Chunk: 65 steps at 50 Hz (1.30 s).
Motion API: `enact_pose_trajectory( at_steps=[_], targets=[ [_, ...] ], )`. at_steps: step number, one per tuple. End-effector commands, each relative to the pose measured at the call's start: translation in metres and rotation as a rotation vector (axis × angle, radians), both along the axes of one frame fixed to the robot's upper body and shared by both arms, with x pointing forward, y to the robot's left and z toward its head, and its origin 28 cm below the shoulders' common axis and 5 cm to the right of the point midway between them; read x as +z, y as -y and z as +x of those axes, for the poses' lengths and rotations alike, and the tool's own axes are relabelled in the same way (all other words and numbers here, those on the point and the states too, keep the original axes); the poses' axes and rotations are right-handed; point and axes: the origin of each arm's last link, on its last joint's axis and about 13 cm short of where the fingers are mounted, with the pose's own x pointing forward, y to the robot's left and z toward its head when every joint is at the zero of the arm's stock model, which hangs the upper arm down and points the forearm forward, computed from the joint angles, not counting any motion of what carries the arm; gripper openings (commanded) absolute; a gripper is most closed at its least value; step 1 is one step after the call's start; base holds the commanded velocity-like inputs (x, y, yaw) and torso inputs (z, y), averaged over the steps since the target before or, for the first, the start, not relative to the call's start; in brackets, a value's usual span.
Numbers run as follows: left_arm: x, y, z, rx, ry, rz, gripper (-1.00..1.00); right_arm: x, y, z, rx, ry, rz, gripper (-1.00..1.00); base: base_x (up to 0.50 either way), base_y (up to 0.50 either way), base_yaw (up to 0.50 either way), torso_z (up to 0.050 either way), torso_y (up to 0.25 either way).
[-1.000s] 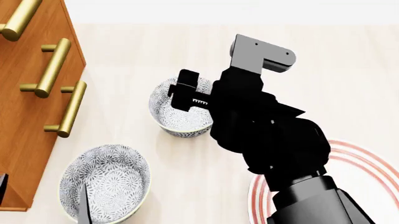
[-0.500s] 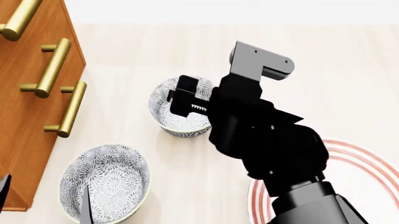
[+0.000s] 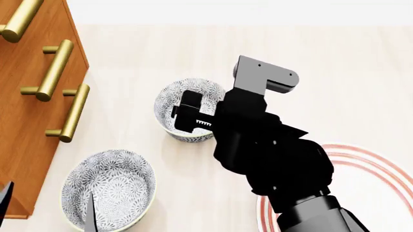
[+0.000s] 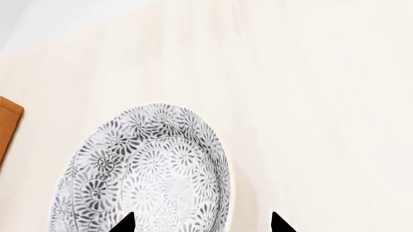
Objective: Pick up the bowl and put it in the front on the plate.
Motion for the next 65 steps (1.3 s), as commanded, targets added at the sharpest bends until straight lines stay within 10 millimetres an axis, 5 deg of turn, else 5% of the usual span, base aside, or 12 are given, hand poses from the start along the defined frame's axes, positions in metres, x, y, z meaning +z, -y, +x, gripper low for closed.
enact_pose_trajectory(
  at_steps=[1, 39, 40, 56, 65],
  targets=[
    [0.003, 0.001, -0.002, -0.016, 0.048, 0.006, 1.00, -0.003, -0.007, -0.001, 0.024, 0.013, 0.018, 1.00, 0.00, 0.00, 0.00, 0.000, 0.000],
    [0.002, 0.001, -0.002, -0.019, 0.038, 0.008, 1.00, -0.024, -0.010, 0.012, 0.000, -0.018, 0.001, 1.00, 0.00, 0.00, 0.00, 0.000, 0.000],
    [0.002, 0.001, -0.002, -0.019, 0.038, 0.009, 1.00, -0.024, -0.010, 0.012, 0.000, -0.016, 0.001, -1.00, 0.00, 0.00, 0.00, 0.000, 0.000],
    [0.002, 0.001, -0.002, -0.022, 0.037, 0.012, 1.00, -0.019, -0.010, 0.008, 0.017, 0.010, 0.004, -1.00, 0.00, 0.00, 0.00, 0.000, 0.000],
    [0.003, 0.001, -0.003, -0.022, 0.040, 0.013, 1.00, 0.002, -0.005, 0.008, -0.008, 0.092, 0.003, -1.00, 0.00, 0.00, 0.00, 0.000, 0.000]
  ],
)
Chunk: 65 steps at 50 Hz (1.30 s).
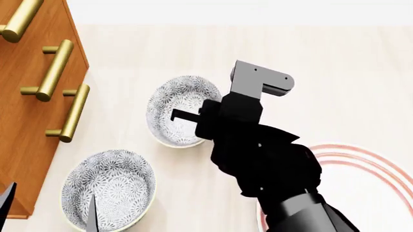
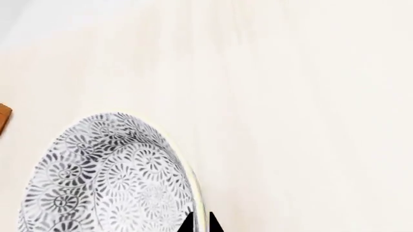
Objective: Pick up the bowl and put it in the front on the plate.
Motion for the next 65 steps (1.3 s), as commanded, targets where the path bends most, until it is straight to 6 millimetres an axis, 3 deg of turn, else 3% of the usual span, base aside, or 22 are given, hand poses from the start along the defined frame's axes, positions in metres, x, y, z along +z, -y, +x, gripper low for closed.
enact_pose_trajectory(
  at_steps=[1, 16, 26, 33, 39, 49, 57, 65],
  targets=[
    [0.004, 0.002, -0.003, -0.017, 0.053, 0.005, 1.00, 0.018, -0.001, -0.001, -0.001, 0.079, 0.017, -1.00, 0.00, 0.00, 0.00, 0.000, 0.000],
    [0.004, 0.002, -0.003, -0.020, 0.052, 0.004, 1.00, 0.099, 0.028, -0.011, -0.023, 0.300, 0.052, -1.00, 0.00, 0.00, 0.00, 0.000, 0.000],
    [0.004, 0.003, -0.003, -0.021, 0.050, 0.002, 1.00, 0.140, 0.057, -0.040, 0.007, 0.469, 0.009, -1.00, 0.00, 0.00, 0.00, 0.000, 0.000],
    [0.004, 0.004, -0.003, -0.024, 0.049, 0.003, 1.00, 0.141, 0.076, -0.063, 0.029, 0.534, -0.033, -1.00, 0.00, 0.00, 0.00, 0.000, 0.000],
    [0.002, 0.005, -0.002, -0.029, 0.044, 0.007, 1.00, 0.135, 0.103, -0.095, 0.047, 0.577, -0.063, -1.00, 0.00, 0.00, 0.00, 0.000, 0.000],
    [0.001, 0.008, -0.002, -0.037, 0.037, 0.017, 1.00, 0.103, 0.143, -0.137, 0.061, 0.557, -0.128, -1.00, 0.00, 0.00, 0.00, 0.000, 0.000],
    [-0.001, 0.008, -0.003, -0.040, 0.030, 0.025, 1.00, 0.084, 0.175, -0.159, 0.029, 0.520, -0.174, -1.00, 0.00, 0.00, 0.00, 0.000, 0.000],
    [-0.002, 0.010, -0.002, -0.045, 0.024, 0.043, 1.00, 0.074, 0.189, -0.175, 0.113, 0.488, -0.178, -1.00, 0.00, 0.00, 0.00, 0.000, 0.000]
  ],
)
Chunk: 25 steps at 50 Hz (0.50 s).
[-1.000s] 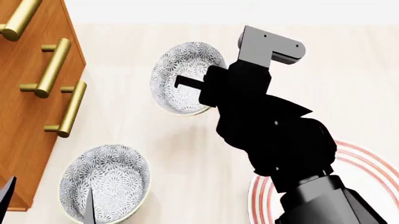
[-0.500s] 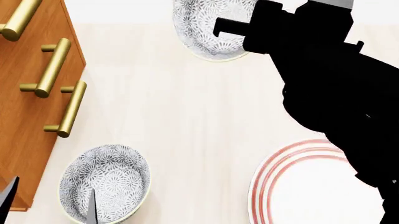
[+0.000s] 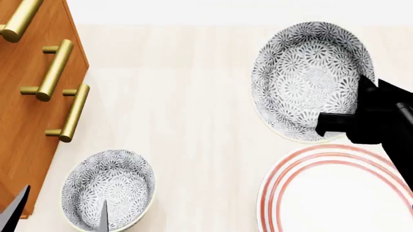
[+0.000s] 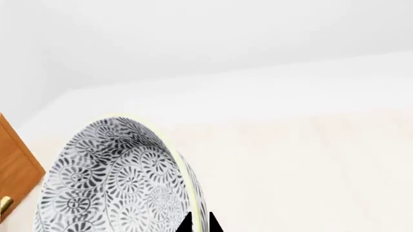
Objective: Pick up the bowl and put it in the front on the plate.
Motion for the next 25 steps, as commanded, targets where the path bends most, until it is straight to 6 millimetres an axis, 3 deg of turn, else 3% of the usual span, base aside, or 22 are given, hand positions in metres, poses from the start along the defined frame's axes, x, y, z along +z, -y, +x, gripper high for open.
enact_pose_trajectory(
  at_steps=[1, 14, 25],
  targets=[
    [0.002, 0.003, -0.002, -0.025, 0.043, 0.019, 1.00, -0.005, 0.023, -0.029, 0.074, 0.013, -0.054, -1.00, 0.00, 0.00, 0.00, 0.000, 0.000],
    [0.002, 0.004, -0.002, -0.032, 0.037, 0.028, 1.00, -0.013, 0.041, -0.038, 0.200, -0.059, -0.057, -1.00, 0.00, 0.00, 0.00, 0.000, 0.000],
    [0.002, 0.005, -0.002, -0.039, 0.034, 0.035, 1.00, -0.036, 0.055, -0.038, 0.215, -0.136, -0.044, -1.00, 0.00, 0.00, 0.00, 0.000, 0.000]
  ],
)
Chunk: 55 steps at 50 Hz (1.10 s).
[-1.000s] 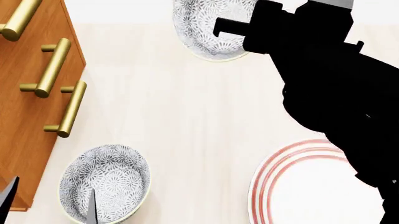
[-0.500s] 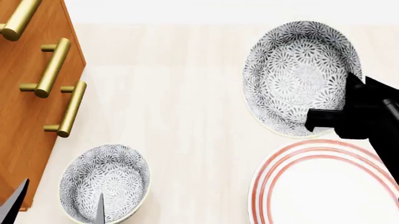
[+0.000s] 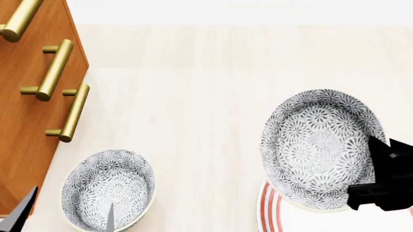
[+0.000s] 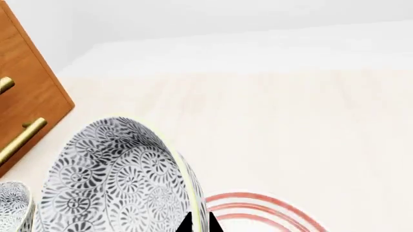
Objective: Pick up the bowl and put it in the front on the plate.
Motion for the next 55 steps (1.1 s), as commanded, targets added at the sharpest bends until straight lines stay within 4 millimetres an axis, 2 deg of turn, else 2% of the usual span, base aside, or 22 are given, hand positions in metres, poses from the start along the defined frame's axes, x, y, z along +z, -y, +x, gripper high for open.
enact_pose_trajectory(
  at_steps=[1, 12, 26, 55],
  targets=[
    [0.003, 0.003, -0.002, -0.026, 0.045, 0.006, 1.00, -0.010, 0.014, -0.002, 0.060, -0.003, -0.003, -1.00, 0.00, 0.00, 0.00, 0.000, 0.000],
    [0.003, 0.003, -0.002, -0.029, 0.040, 0.009, 1.00, -0.019, 0.023, -0.002, 0.066, -0.030, -0.037, -1.00, 0.00, 0.00, 0.00, 0.000, 0.001],
    [0.002, 0.003, -0.002, -0.036, 0.030, 0.008, 1.00, -0.020, 0.032, 0.000, 0.042, -0.039, -0.061, -1.00, 0.00, 0.00, 0.00, 0.000, 0.000],
    [0.000, 0.004, -0.002, -0.046, 0.019, 0.014, 1.00, -0.038, 0.033, -0.001, 0.034, -0.085, -0.058, -1.00, 0.00, 0.00, 0.00, 0.000, 0.000]
  ],
)
